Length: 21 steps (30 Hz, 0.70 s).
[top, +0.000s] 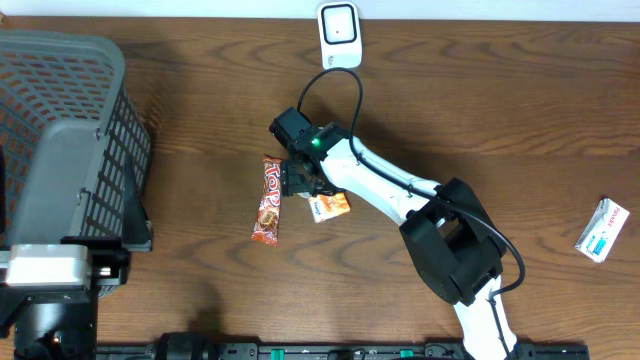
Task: Scan the item barcode
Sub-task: 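Lift the green-capped bottle upward with the right gripper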
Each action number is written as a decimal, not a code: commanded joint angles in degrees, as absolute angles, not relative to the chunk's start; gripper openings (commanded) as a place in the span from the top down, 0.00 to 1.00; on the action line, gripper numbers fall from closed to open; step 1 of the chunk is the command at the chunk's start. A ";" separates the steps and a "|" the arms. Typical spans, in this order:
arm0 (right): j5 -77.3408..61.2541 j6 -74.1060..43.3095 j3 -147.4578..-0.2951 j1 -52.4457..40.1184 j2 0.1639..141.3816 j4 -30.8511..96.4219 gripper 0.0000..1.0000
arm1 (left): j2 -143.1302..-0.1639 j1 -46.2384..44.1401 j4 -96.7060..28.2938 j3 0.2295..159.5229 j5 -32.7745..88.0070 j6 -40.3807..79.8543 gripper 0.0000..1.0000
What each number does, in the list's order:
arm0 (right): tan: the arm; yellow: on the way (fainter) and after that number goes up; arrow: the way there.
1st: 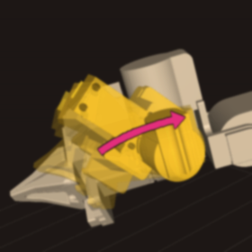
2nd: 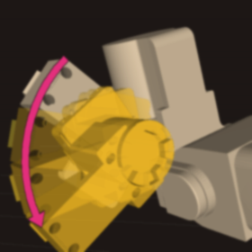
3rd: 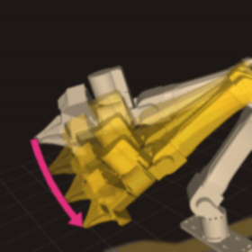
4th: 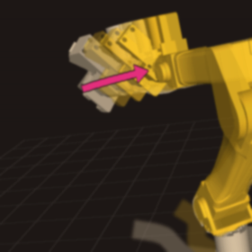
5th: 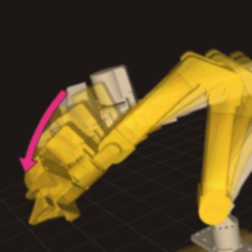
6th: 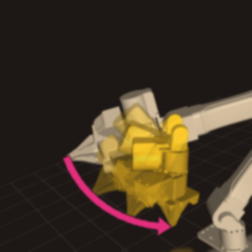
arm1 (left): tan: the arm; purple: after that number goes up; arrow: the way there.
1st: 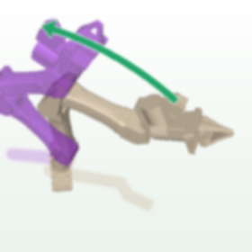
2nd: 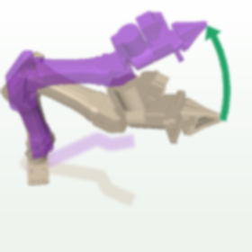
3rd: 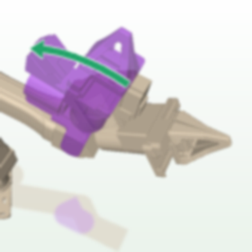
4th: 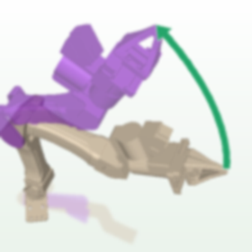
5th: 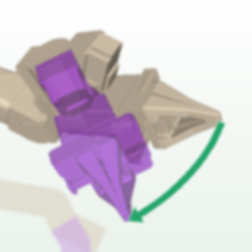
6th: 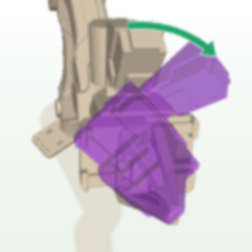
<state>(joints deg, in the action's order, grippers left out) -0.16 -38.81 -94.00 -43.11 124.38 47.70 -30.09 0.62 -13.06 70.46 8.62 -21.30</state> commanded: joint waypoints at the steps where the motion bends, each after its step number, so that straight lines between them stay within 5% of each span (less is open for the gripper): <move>1: 1.02 -38.24 -94.17 -43.07 125.75 48.42 0.12 | -29.41 0.40 -12.71 70.30 8.34 -22.24 0.06; 16: -4.23 -38.92 -94.17 -38.06 127.24 49.23 0.12 | -29.41 0.40 -12.75 70.30 8.34 -22.22 0.06; 21: -4.03 -39.16 -94.17 -37.95 128.62 51.31 0.20 | -29.41 0.40 -12.75 70.28 8.34 -22.22 0.06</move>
